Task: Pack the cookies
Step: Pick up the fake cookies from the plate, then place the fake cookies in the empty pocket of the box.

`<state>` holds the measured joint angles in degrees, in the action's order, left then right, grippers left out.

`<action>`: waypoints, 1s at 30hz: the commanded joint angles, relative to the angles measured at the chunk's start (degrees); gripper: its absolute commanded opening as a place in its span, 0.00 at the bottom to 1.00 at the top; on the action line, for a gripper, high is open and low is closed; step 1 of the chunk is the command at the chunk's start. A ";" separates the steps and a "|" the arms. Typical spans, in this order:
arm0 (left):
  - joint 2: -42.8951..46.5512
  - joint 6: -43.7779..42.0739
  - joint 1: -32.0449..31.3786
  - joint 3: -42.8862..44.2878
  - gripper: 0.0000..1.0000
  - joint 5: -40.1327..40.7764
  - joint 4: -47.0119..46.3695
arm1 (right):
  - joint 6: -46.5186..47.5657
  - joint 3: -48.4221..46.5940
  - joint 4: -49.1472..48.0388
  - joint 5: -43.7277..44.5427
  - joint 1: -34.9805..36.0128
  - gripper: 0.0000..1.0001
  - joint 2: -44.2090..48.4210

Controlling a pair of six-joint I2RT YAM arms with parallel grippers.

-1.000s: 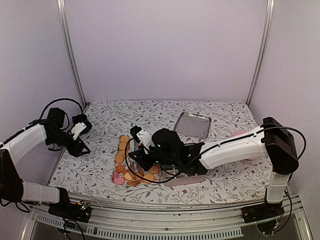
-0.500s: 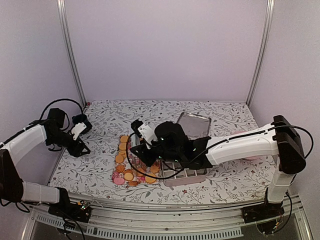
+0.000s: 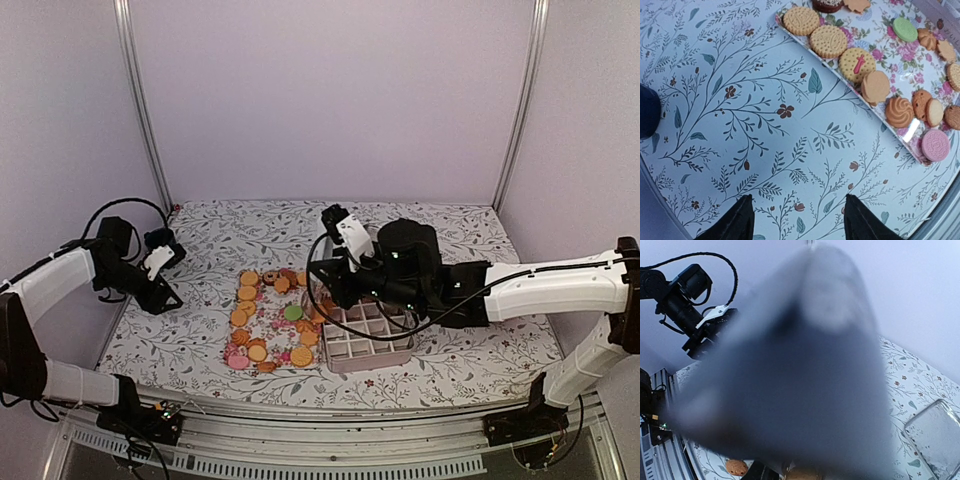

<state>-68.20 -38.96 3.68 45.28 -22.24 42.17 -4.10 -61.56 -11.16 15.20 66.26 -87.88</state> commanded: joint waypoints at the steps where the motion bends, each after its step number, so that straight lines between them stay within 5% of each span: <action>1: -1.46 0.72 -0.76 1.37 0.62 -1.41 -0.91 | -1.57 4.82 -0.53 3.36 -1.29 0.15 5.00; 20: -2.90 1.12 -1.11 1.66 0.62 -1.36 -1.93 | -4.34 7.12 -1.24 0.24 -2.42 0.18 2.53; 30: -2.37 1.00 -1.13 1.48 0.62 -1.04 -1.99 | -4.53 7.12 -1.23 0.14 -2.71 0.40 2.61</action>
<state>-70.96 -37.91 3.20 46.13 -22.85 41.15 -8.16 -54.57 -9.98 15.68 64.07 -85.30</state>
